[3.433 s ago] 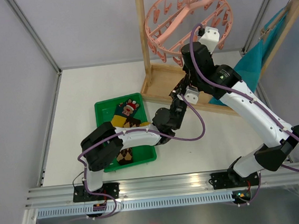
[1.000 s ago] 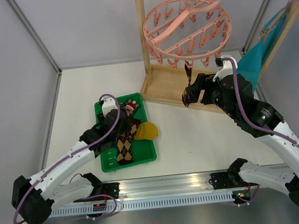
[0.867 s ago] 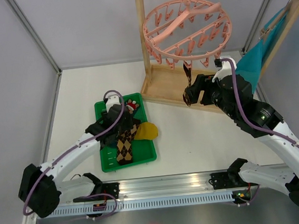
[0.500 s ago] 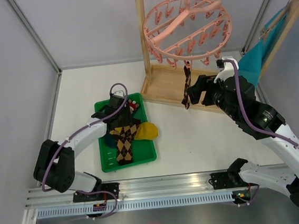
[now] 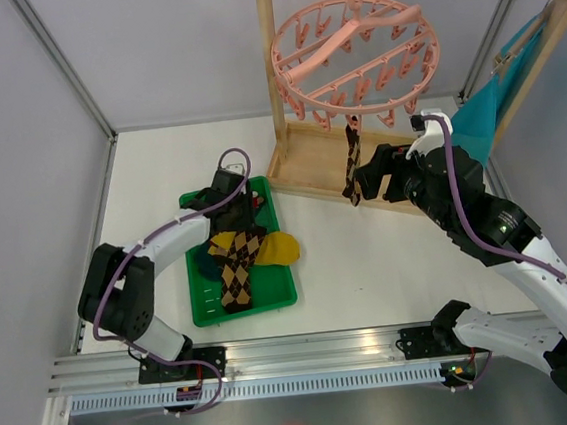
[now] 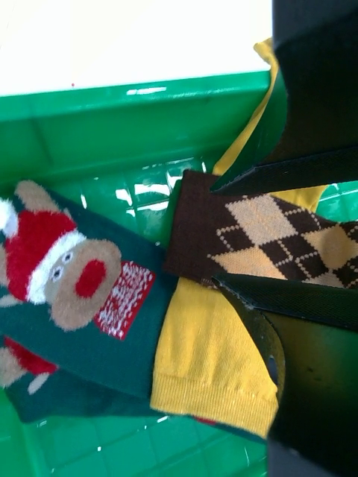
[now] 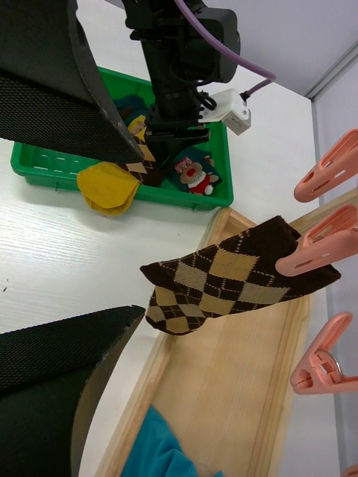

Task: Clip the socks to the hanger
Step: Pick up the sock from the bin.

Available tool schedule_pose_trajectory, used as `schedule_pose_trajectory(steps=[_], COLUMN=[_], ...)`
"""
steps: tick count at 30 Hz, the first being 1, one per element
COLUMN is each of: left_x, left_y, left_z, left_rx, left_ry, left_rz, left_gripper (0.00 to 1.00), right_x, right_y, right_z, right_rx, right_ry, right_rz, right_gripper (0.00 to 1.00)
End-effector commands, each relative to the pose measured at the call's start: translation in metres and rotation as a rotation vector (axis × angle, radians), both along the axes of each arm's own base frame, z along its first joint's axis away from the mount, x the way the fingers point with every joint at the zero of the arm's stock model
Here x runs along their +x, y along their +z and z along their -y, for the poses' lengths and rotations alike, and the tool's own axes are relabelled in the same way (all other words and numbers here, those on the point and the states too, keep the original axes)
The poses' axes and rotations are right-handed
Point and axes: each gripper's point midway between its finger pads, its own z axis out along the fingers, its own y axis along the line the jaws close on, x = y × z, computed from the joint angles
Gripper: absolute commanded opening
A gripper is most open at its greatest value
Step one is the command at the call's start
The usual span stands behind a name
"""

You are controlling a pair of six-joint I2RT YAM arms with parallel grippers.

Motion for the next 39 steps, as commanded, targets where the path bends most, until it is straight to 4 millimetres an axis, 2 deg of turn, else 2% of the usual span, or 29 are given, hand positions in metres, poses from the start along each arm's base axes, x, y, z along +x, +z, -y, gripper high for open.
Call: schedule_pose_trajectory(steps=[1,19,32,39], left_x=[0.013,0.014,0.014,0.015], left_y=[0.007,-0.006,-0.008,-0.012], left_z=[-0.008,-0.006,0.01,0.002], left_rx=[0.029,0.019,-0.026,0.017], left_ry=[0.007,-0.014,-0.087,-0.066], left_rz=[0.037,-0.004,-0.036,-0.057], left_gripper=[0.52,0.5,0.47,0.47], right_x=[0.001,0.0,-0.001,-0.001], right_y=[0.009,0.005,0.005,0.004], right_z=[0.0,0.002,0.003,0.005], right_rx=[0.022,0.024,0.023,0.018], right_ry=[-0.001,-0.007,-0.012,-0.017], right_rz=[0.037,0.032,0.03,0.03], right_gripper=[0.83,0.83,0.83,0.84])
